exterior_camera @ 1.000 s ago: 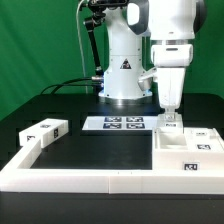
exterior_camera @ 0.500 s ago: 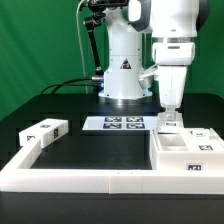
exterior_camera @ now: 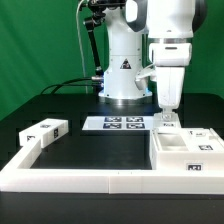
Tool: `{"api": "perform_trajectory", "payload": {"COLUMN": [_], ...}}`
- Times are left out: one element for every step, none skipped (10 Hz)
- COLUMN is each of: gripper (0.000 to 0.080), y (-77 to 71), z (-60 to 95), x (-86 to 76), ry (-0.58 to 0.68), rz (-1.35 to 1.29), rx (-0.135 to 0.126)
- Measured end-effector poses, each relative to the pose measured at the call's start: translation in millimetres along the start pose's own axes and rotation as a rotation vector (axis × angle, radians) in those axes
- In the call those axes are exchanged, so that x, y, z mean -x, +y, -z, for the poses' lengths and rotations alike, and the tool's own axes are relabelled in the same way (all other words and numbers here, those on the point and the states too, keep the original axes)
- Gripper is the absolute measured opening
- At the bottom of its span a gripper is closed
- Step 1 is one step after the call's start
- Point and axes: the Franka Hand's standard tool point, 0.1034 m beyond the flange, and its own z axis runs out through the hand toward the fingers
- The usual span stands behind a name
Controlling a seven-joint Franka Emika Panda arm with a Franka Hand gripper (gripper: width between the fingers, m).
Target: Assemble cabinet
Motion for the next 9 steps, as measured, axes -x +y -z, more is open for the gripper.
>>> {"api": "perform_trajectory", "payload": {"gripper": [0.007,0.007,0.007,0.007,0.007,0.007,0.007,0.007,0.007], "y": [0.0,0.0,0.4,1.9,2.5,2.9,3.0,3.1,3.3], "z": [-0.1,-0.1,-0.3,-0.8,-0.4,-0.2,-0.1,0.1,0.3], "x": [0.0,0.0,0.9,5.5,6.9,7.1,7.2,7.2,7.7], "ry": [0.0,0.0,0.0,0.0,-0.002,-0.003,-0.005,-0.007,-0.009], "rz": [0.0,0.0,0.014,0.065,0.079,0.089,0.091,0.092,0.093], "rx": [0.0,0.0,0.0,0.0,-0.002,-0.005,-0.007,-0.01,-0.014]}}
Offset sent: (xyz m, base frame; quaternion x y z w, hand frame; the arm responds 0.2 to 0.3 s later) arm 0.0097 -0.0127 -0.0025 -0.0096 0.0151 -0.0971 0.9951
